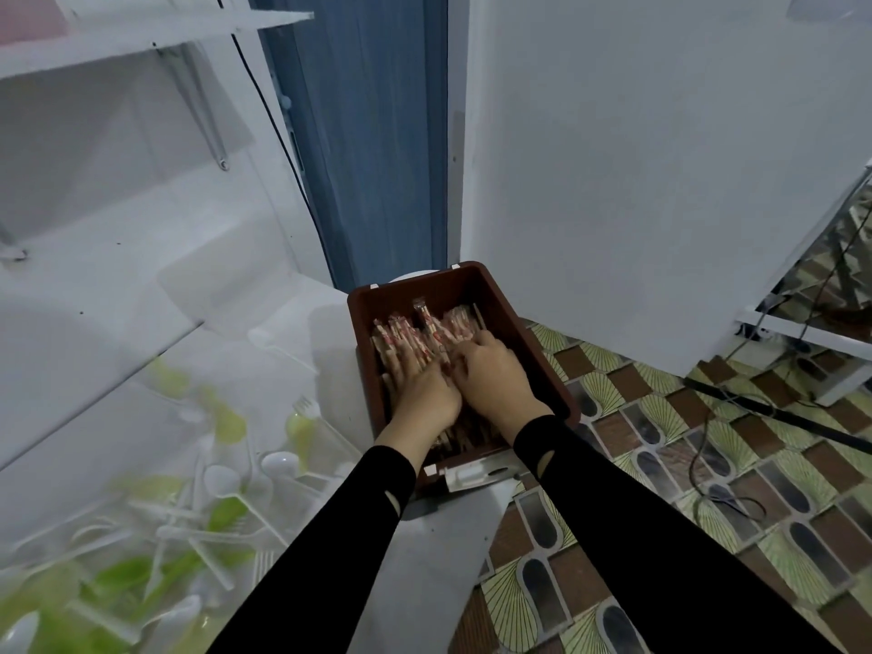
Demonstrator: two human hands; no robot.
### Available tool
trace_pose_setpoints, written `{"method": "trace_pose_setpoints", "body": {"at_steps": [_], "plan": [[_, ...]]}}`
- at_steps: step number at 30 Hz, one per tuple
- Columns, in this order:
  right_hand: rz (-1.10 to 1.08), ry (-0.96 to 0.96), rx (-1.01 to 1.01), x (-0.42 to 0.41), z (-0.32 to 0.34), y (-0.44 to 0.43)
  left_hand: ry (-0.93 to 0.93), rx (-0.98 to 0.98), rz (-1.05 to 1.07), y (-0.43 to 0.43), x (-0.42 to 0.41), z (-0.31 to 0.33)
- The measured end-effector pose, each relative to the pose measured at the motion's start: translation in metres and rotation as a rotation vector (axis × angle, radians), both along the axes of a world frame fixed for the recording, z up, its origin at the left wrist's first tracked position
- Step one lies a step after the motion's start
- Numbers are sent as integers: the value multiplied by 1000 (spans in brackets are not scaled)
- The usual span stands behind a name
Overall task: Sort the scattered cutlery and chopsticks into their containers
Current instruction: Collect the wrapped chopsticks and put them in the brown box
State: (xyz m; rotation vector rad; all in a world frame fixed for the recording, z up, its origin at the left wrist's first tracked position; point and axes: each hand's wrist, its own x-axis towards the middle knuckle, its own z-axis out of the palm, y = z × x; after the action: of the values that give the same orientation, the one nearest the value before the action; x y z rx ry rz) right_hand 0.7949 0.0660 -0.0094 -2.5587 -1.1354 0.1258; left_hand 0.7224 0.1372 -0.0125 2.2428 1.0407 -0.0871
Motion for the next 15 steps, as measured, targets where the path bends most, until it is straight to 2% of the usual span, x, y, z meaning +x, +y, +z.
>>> {"method": "trace_pose_setpoints", "body": {"at_steps": [2,5,9,12,15], "plan": [[24,-1,-79,-1,1,-1,-18,2,7,-1,0,1],[-24,36,-142,-3,2,-1,-109,-107,68,0,-2,3],[-67,77,-158,-5,3,-3,-450,-279,162,-2,-11,11],[-56,16,-85,-11,7,-7,-682,-356,255,-5,-33,26],[51,-37,121,-26,20,-7,-789,-362,225,-5,-68,37]]}}
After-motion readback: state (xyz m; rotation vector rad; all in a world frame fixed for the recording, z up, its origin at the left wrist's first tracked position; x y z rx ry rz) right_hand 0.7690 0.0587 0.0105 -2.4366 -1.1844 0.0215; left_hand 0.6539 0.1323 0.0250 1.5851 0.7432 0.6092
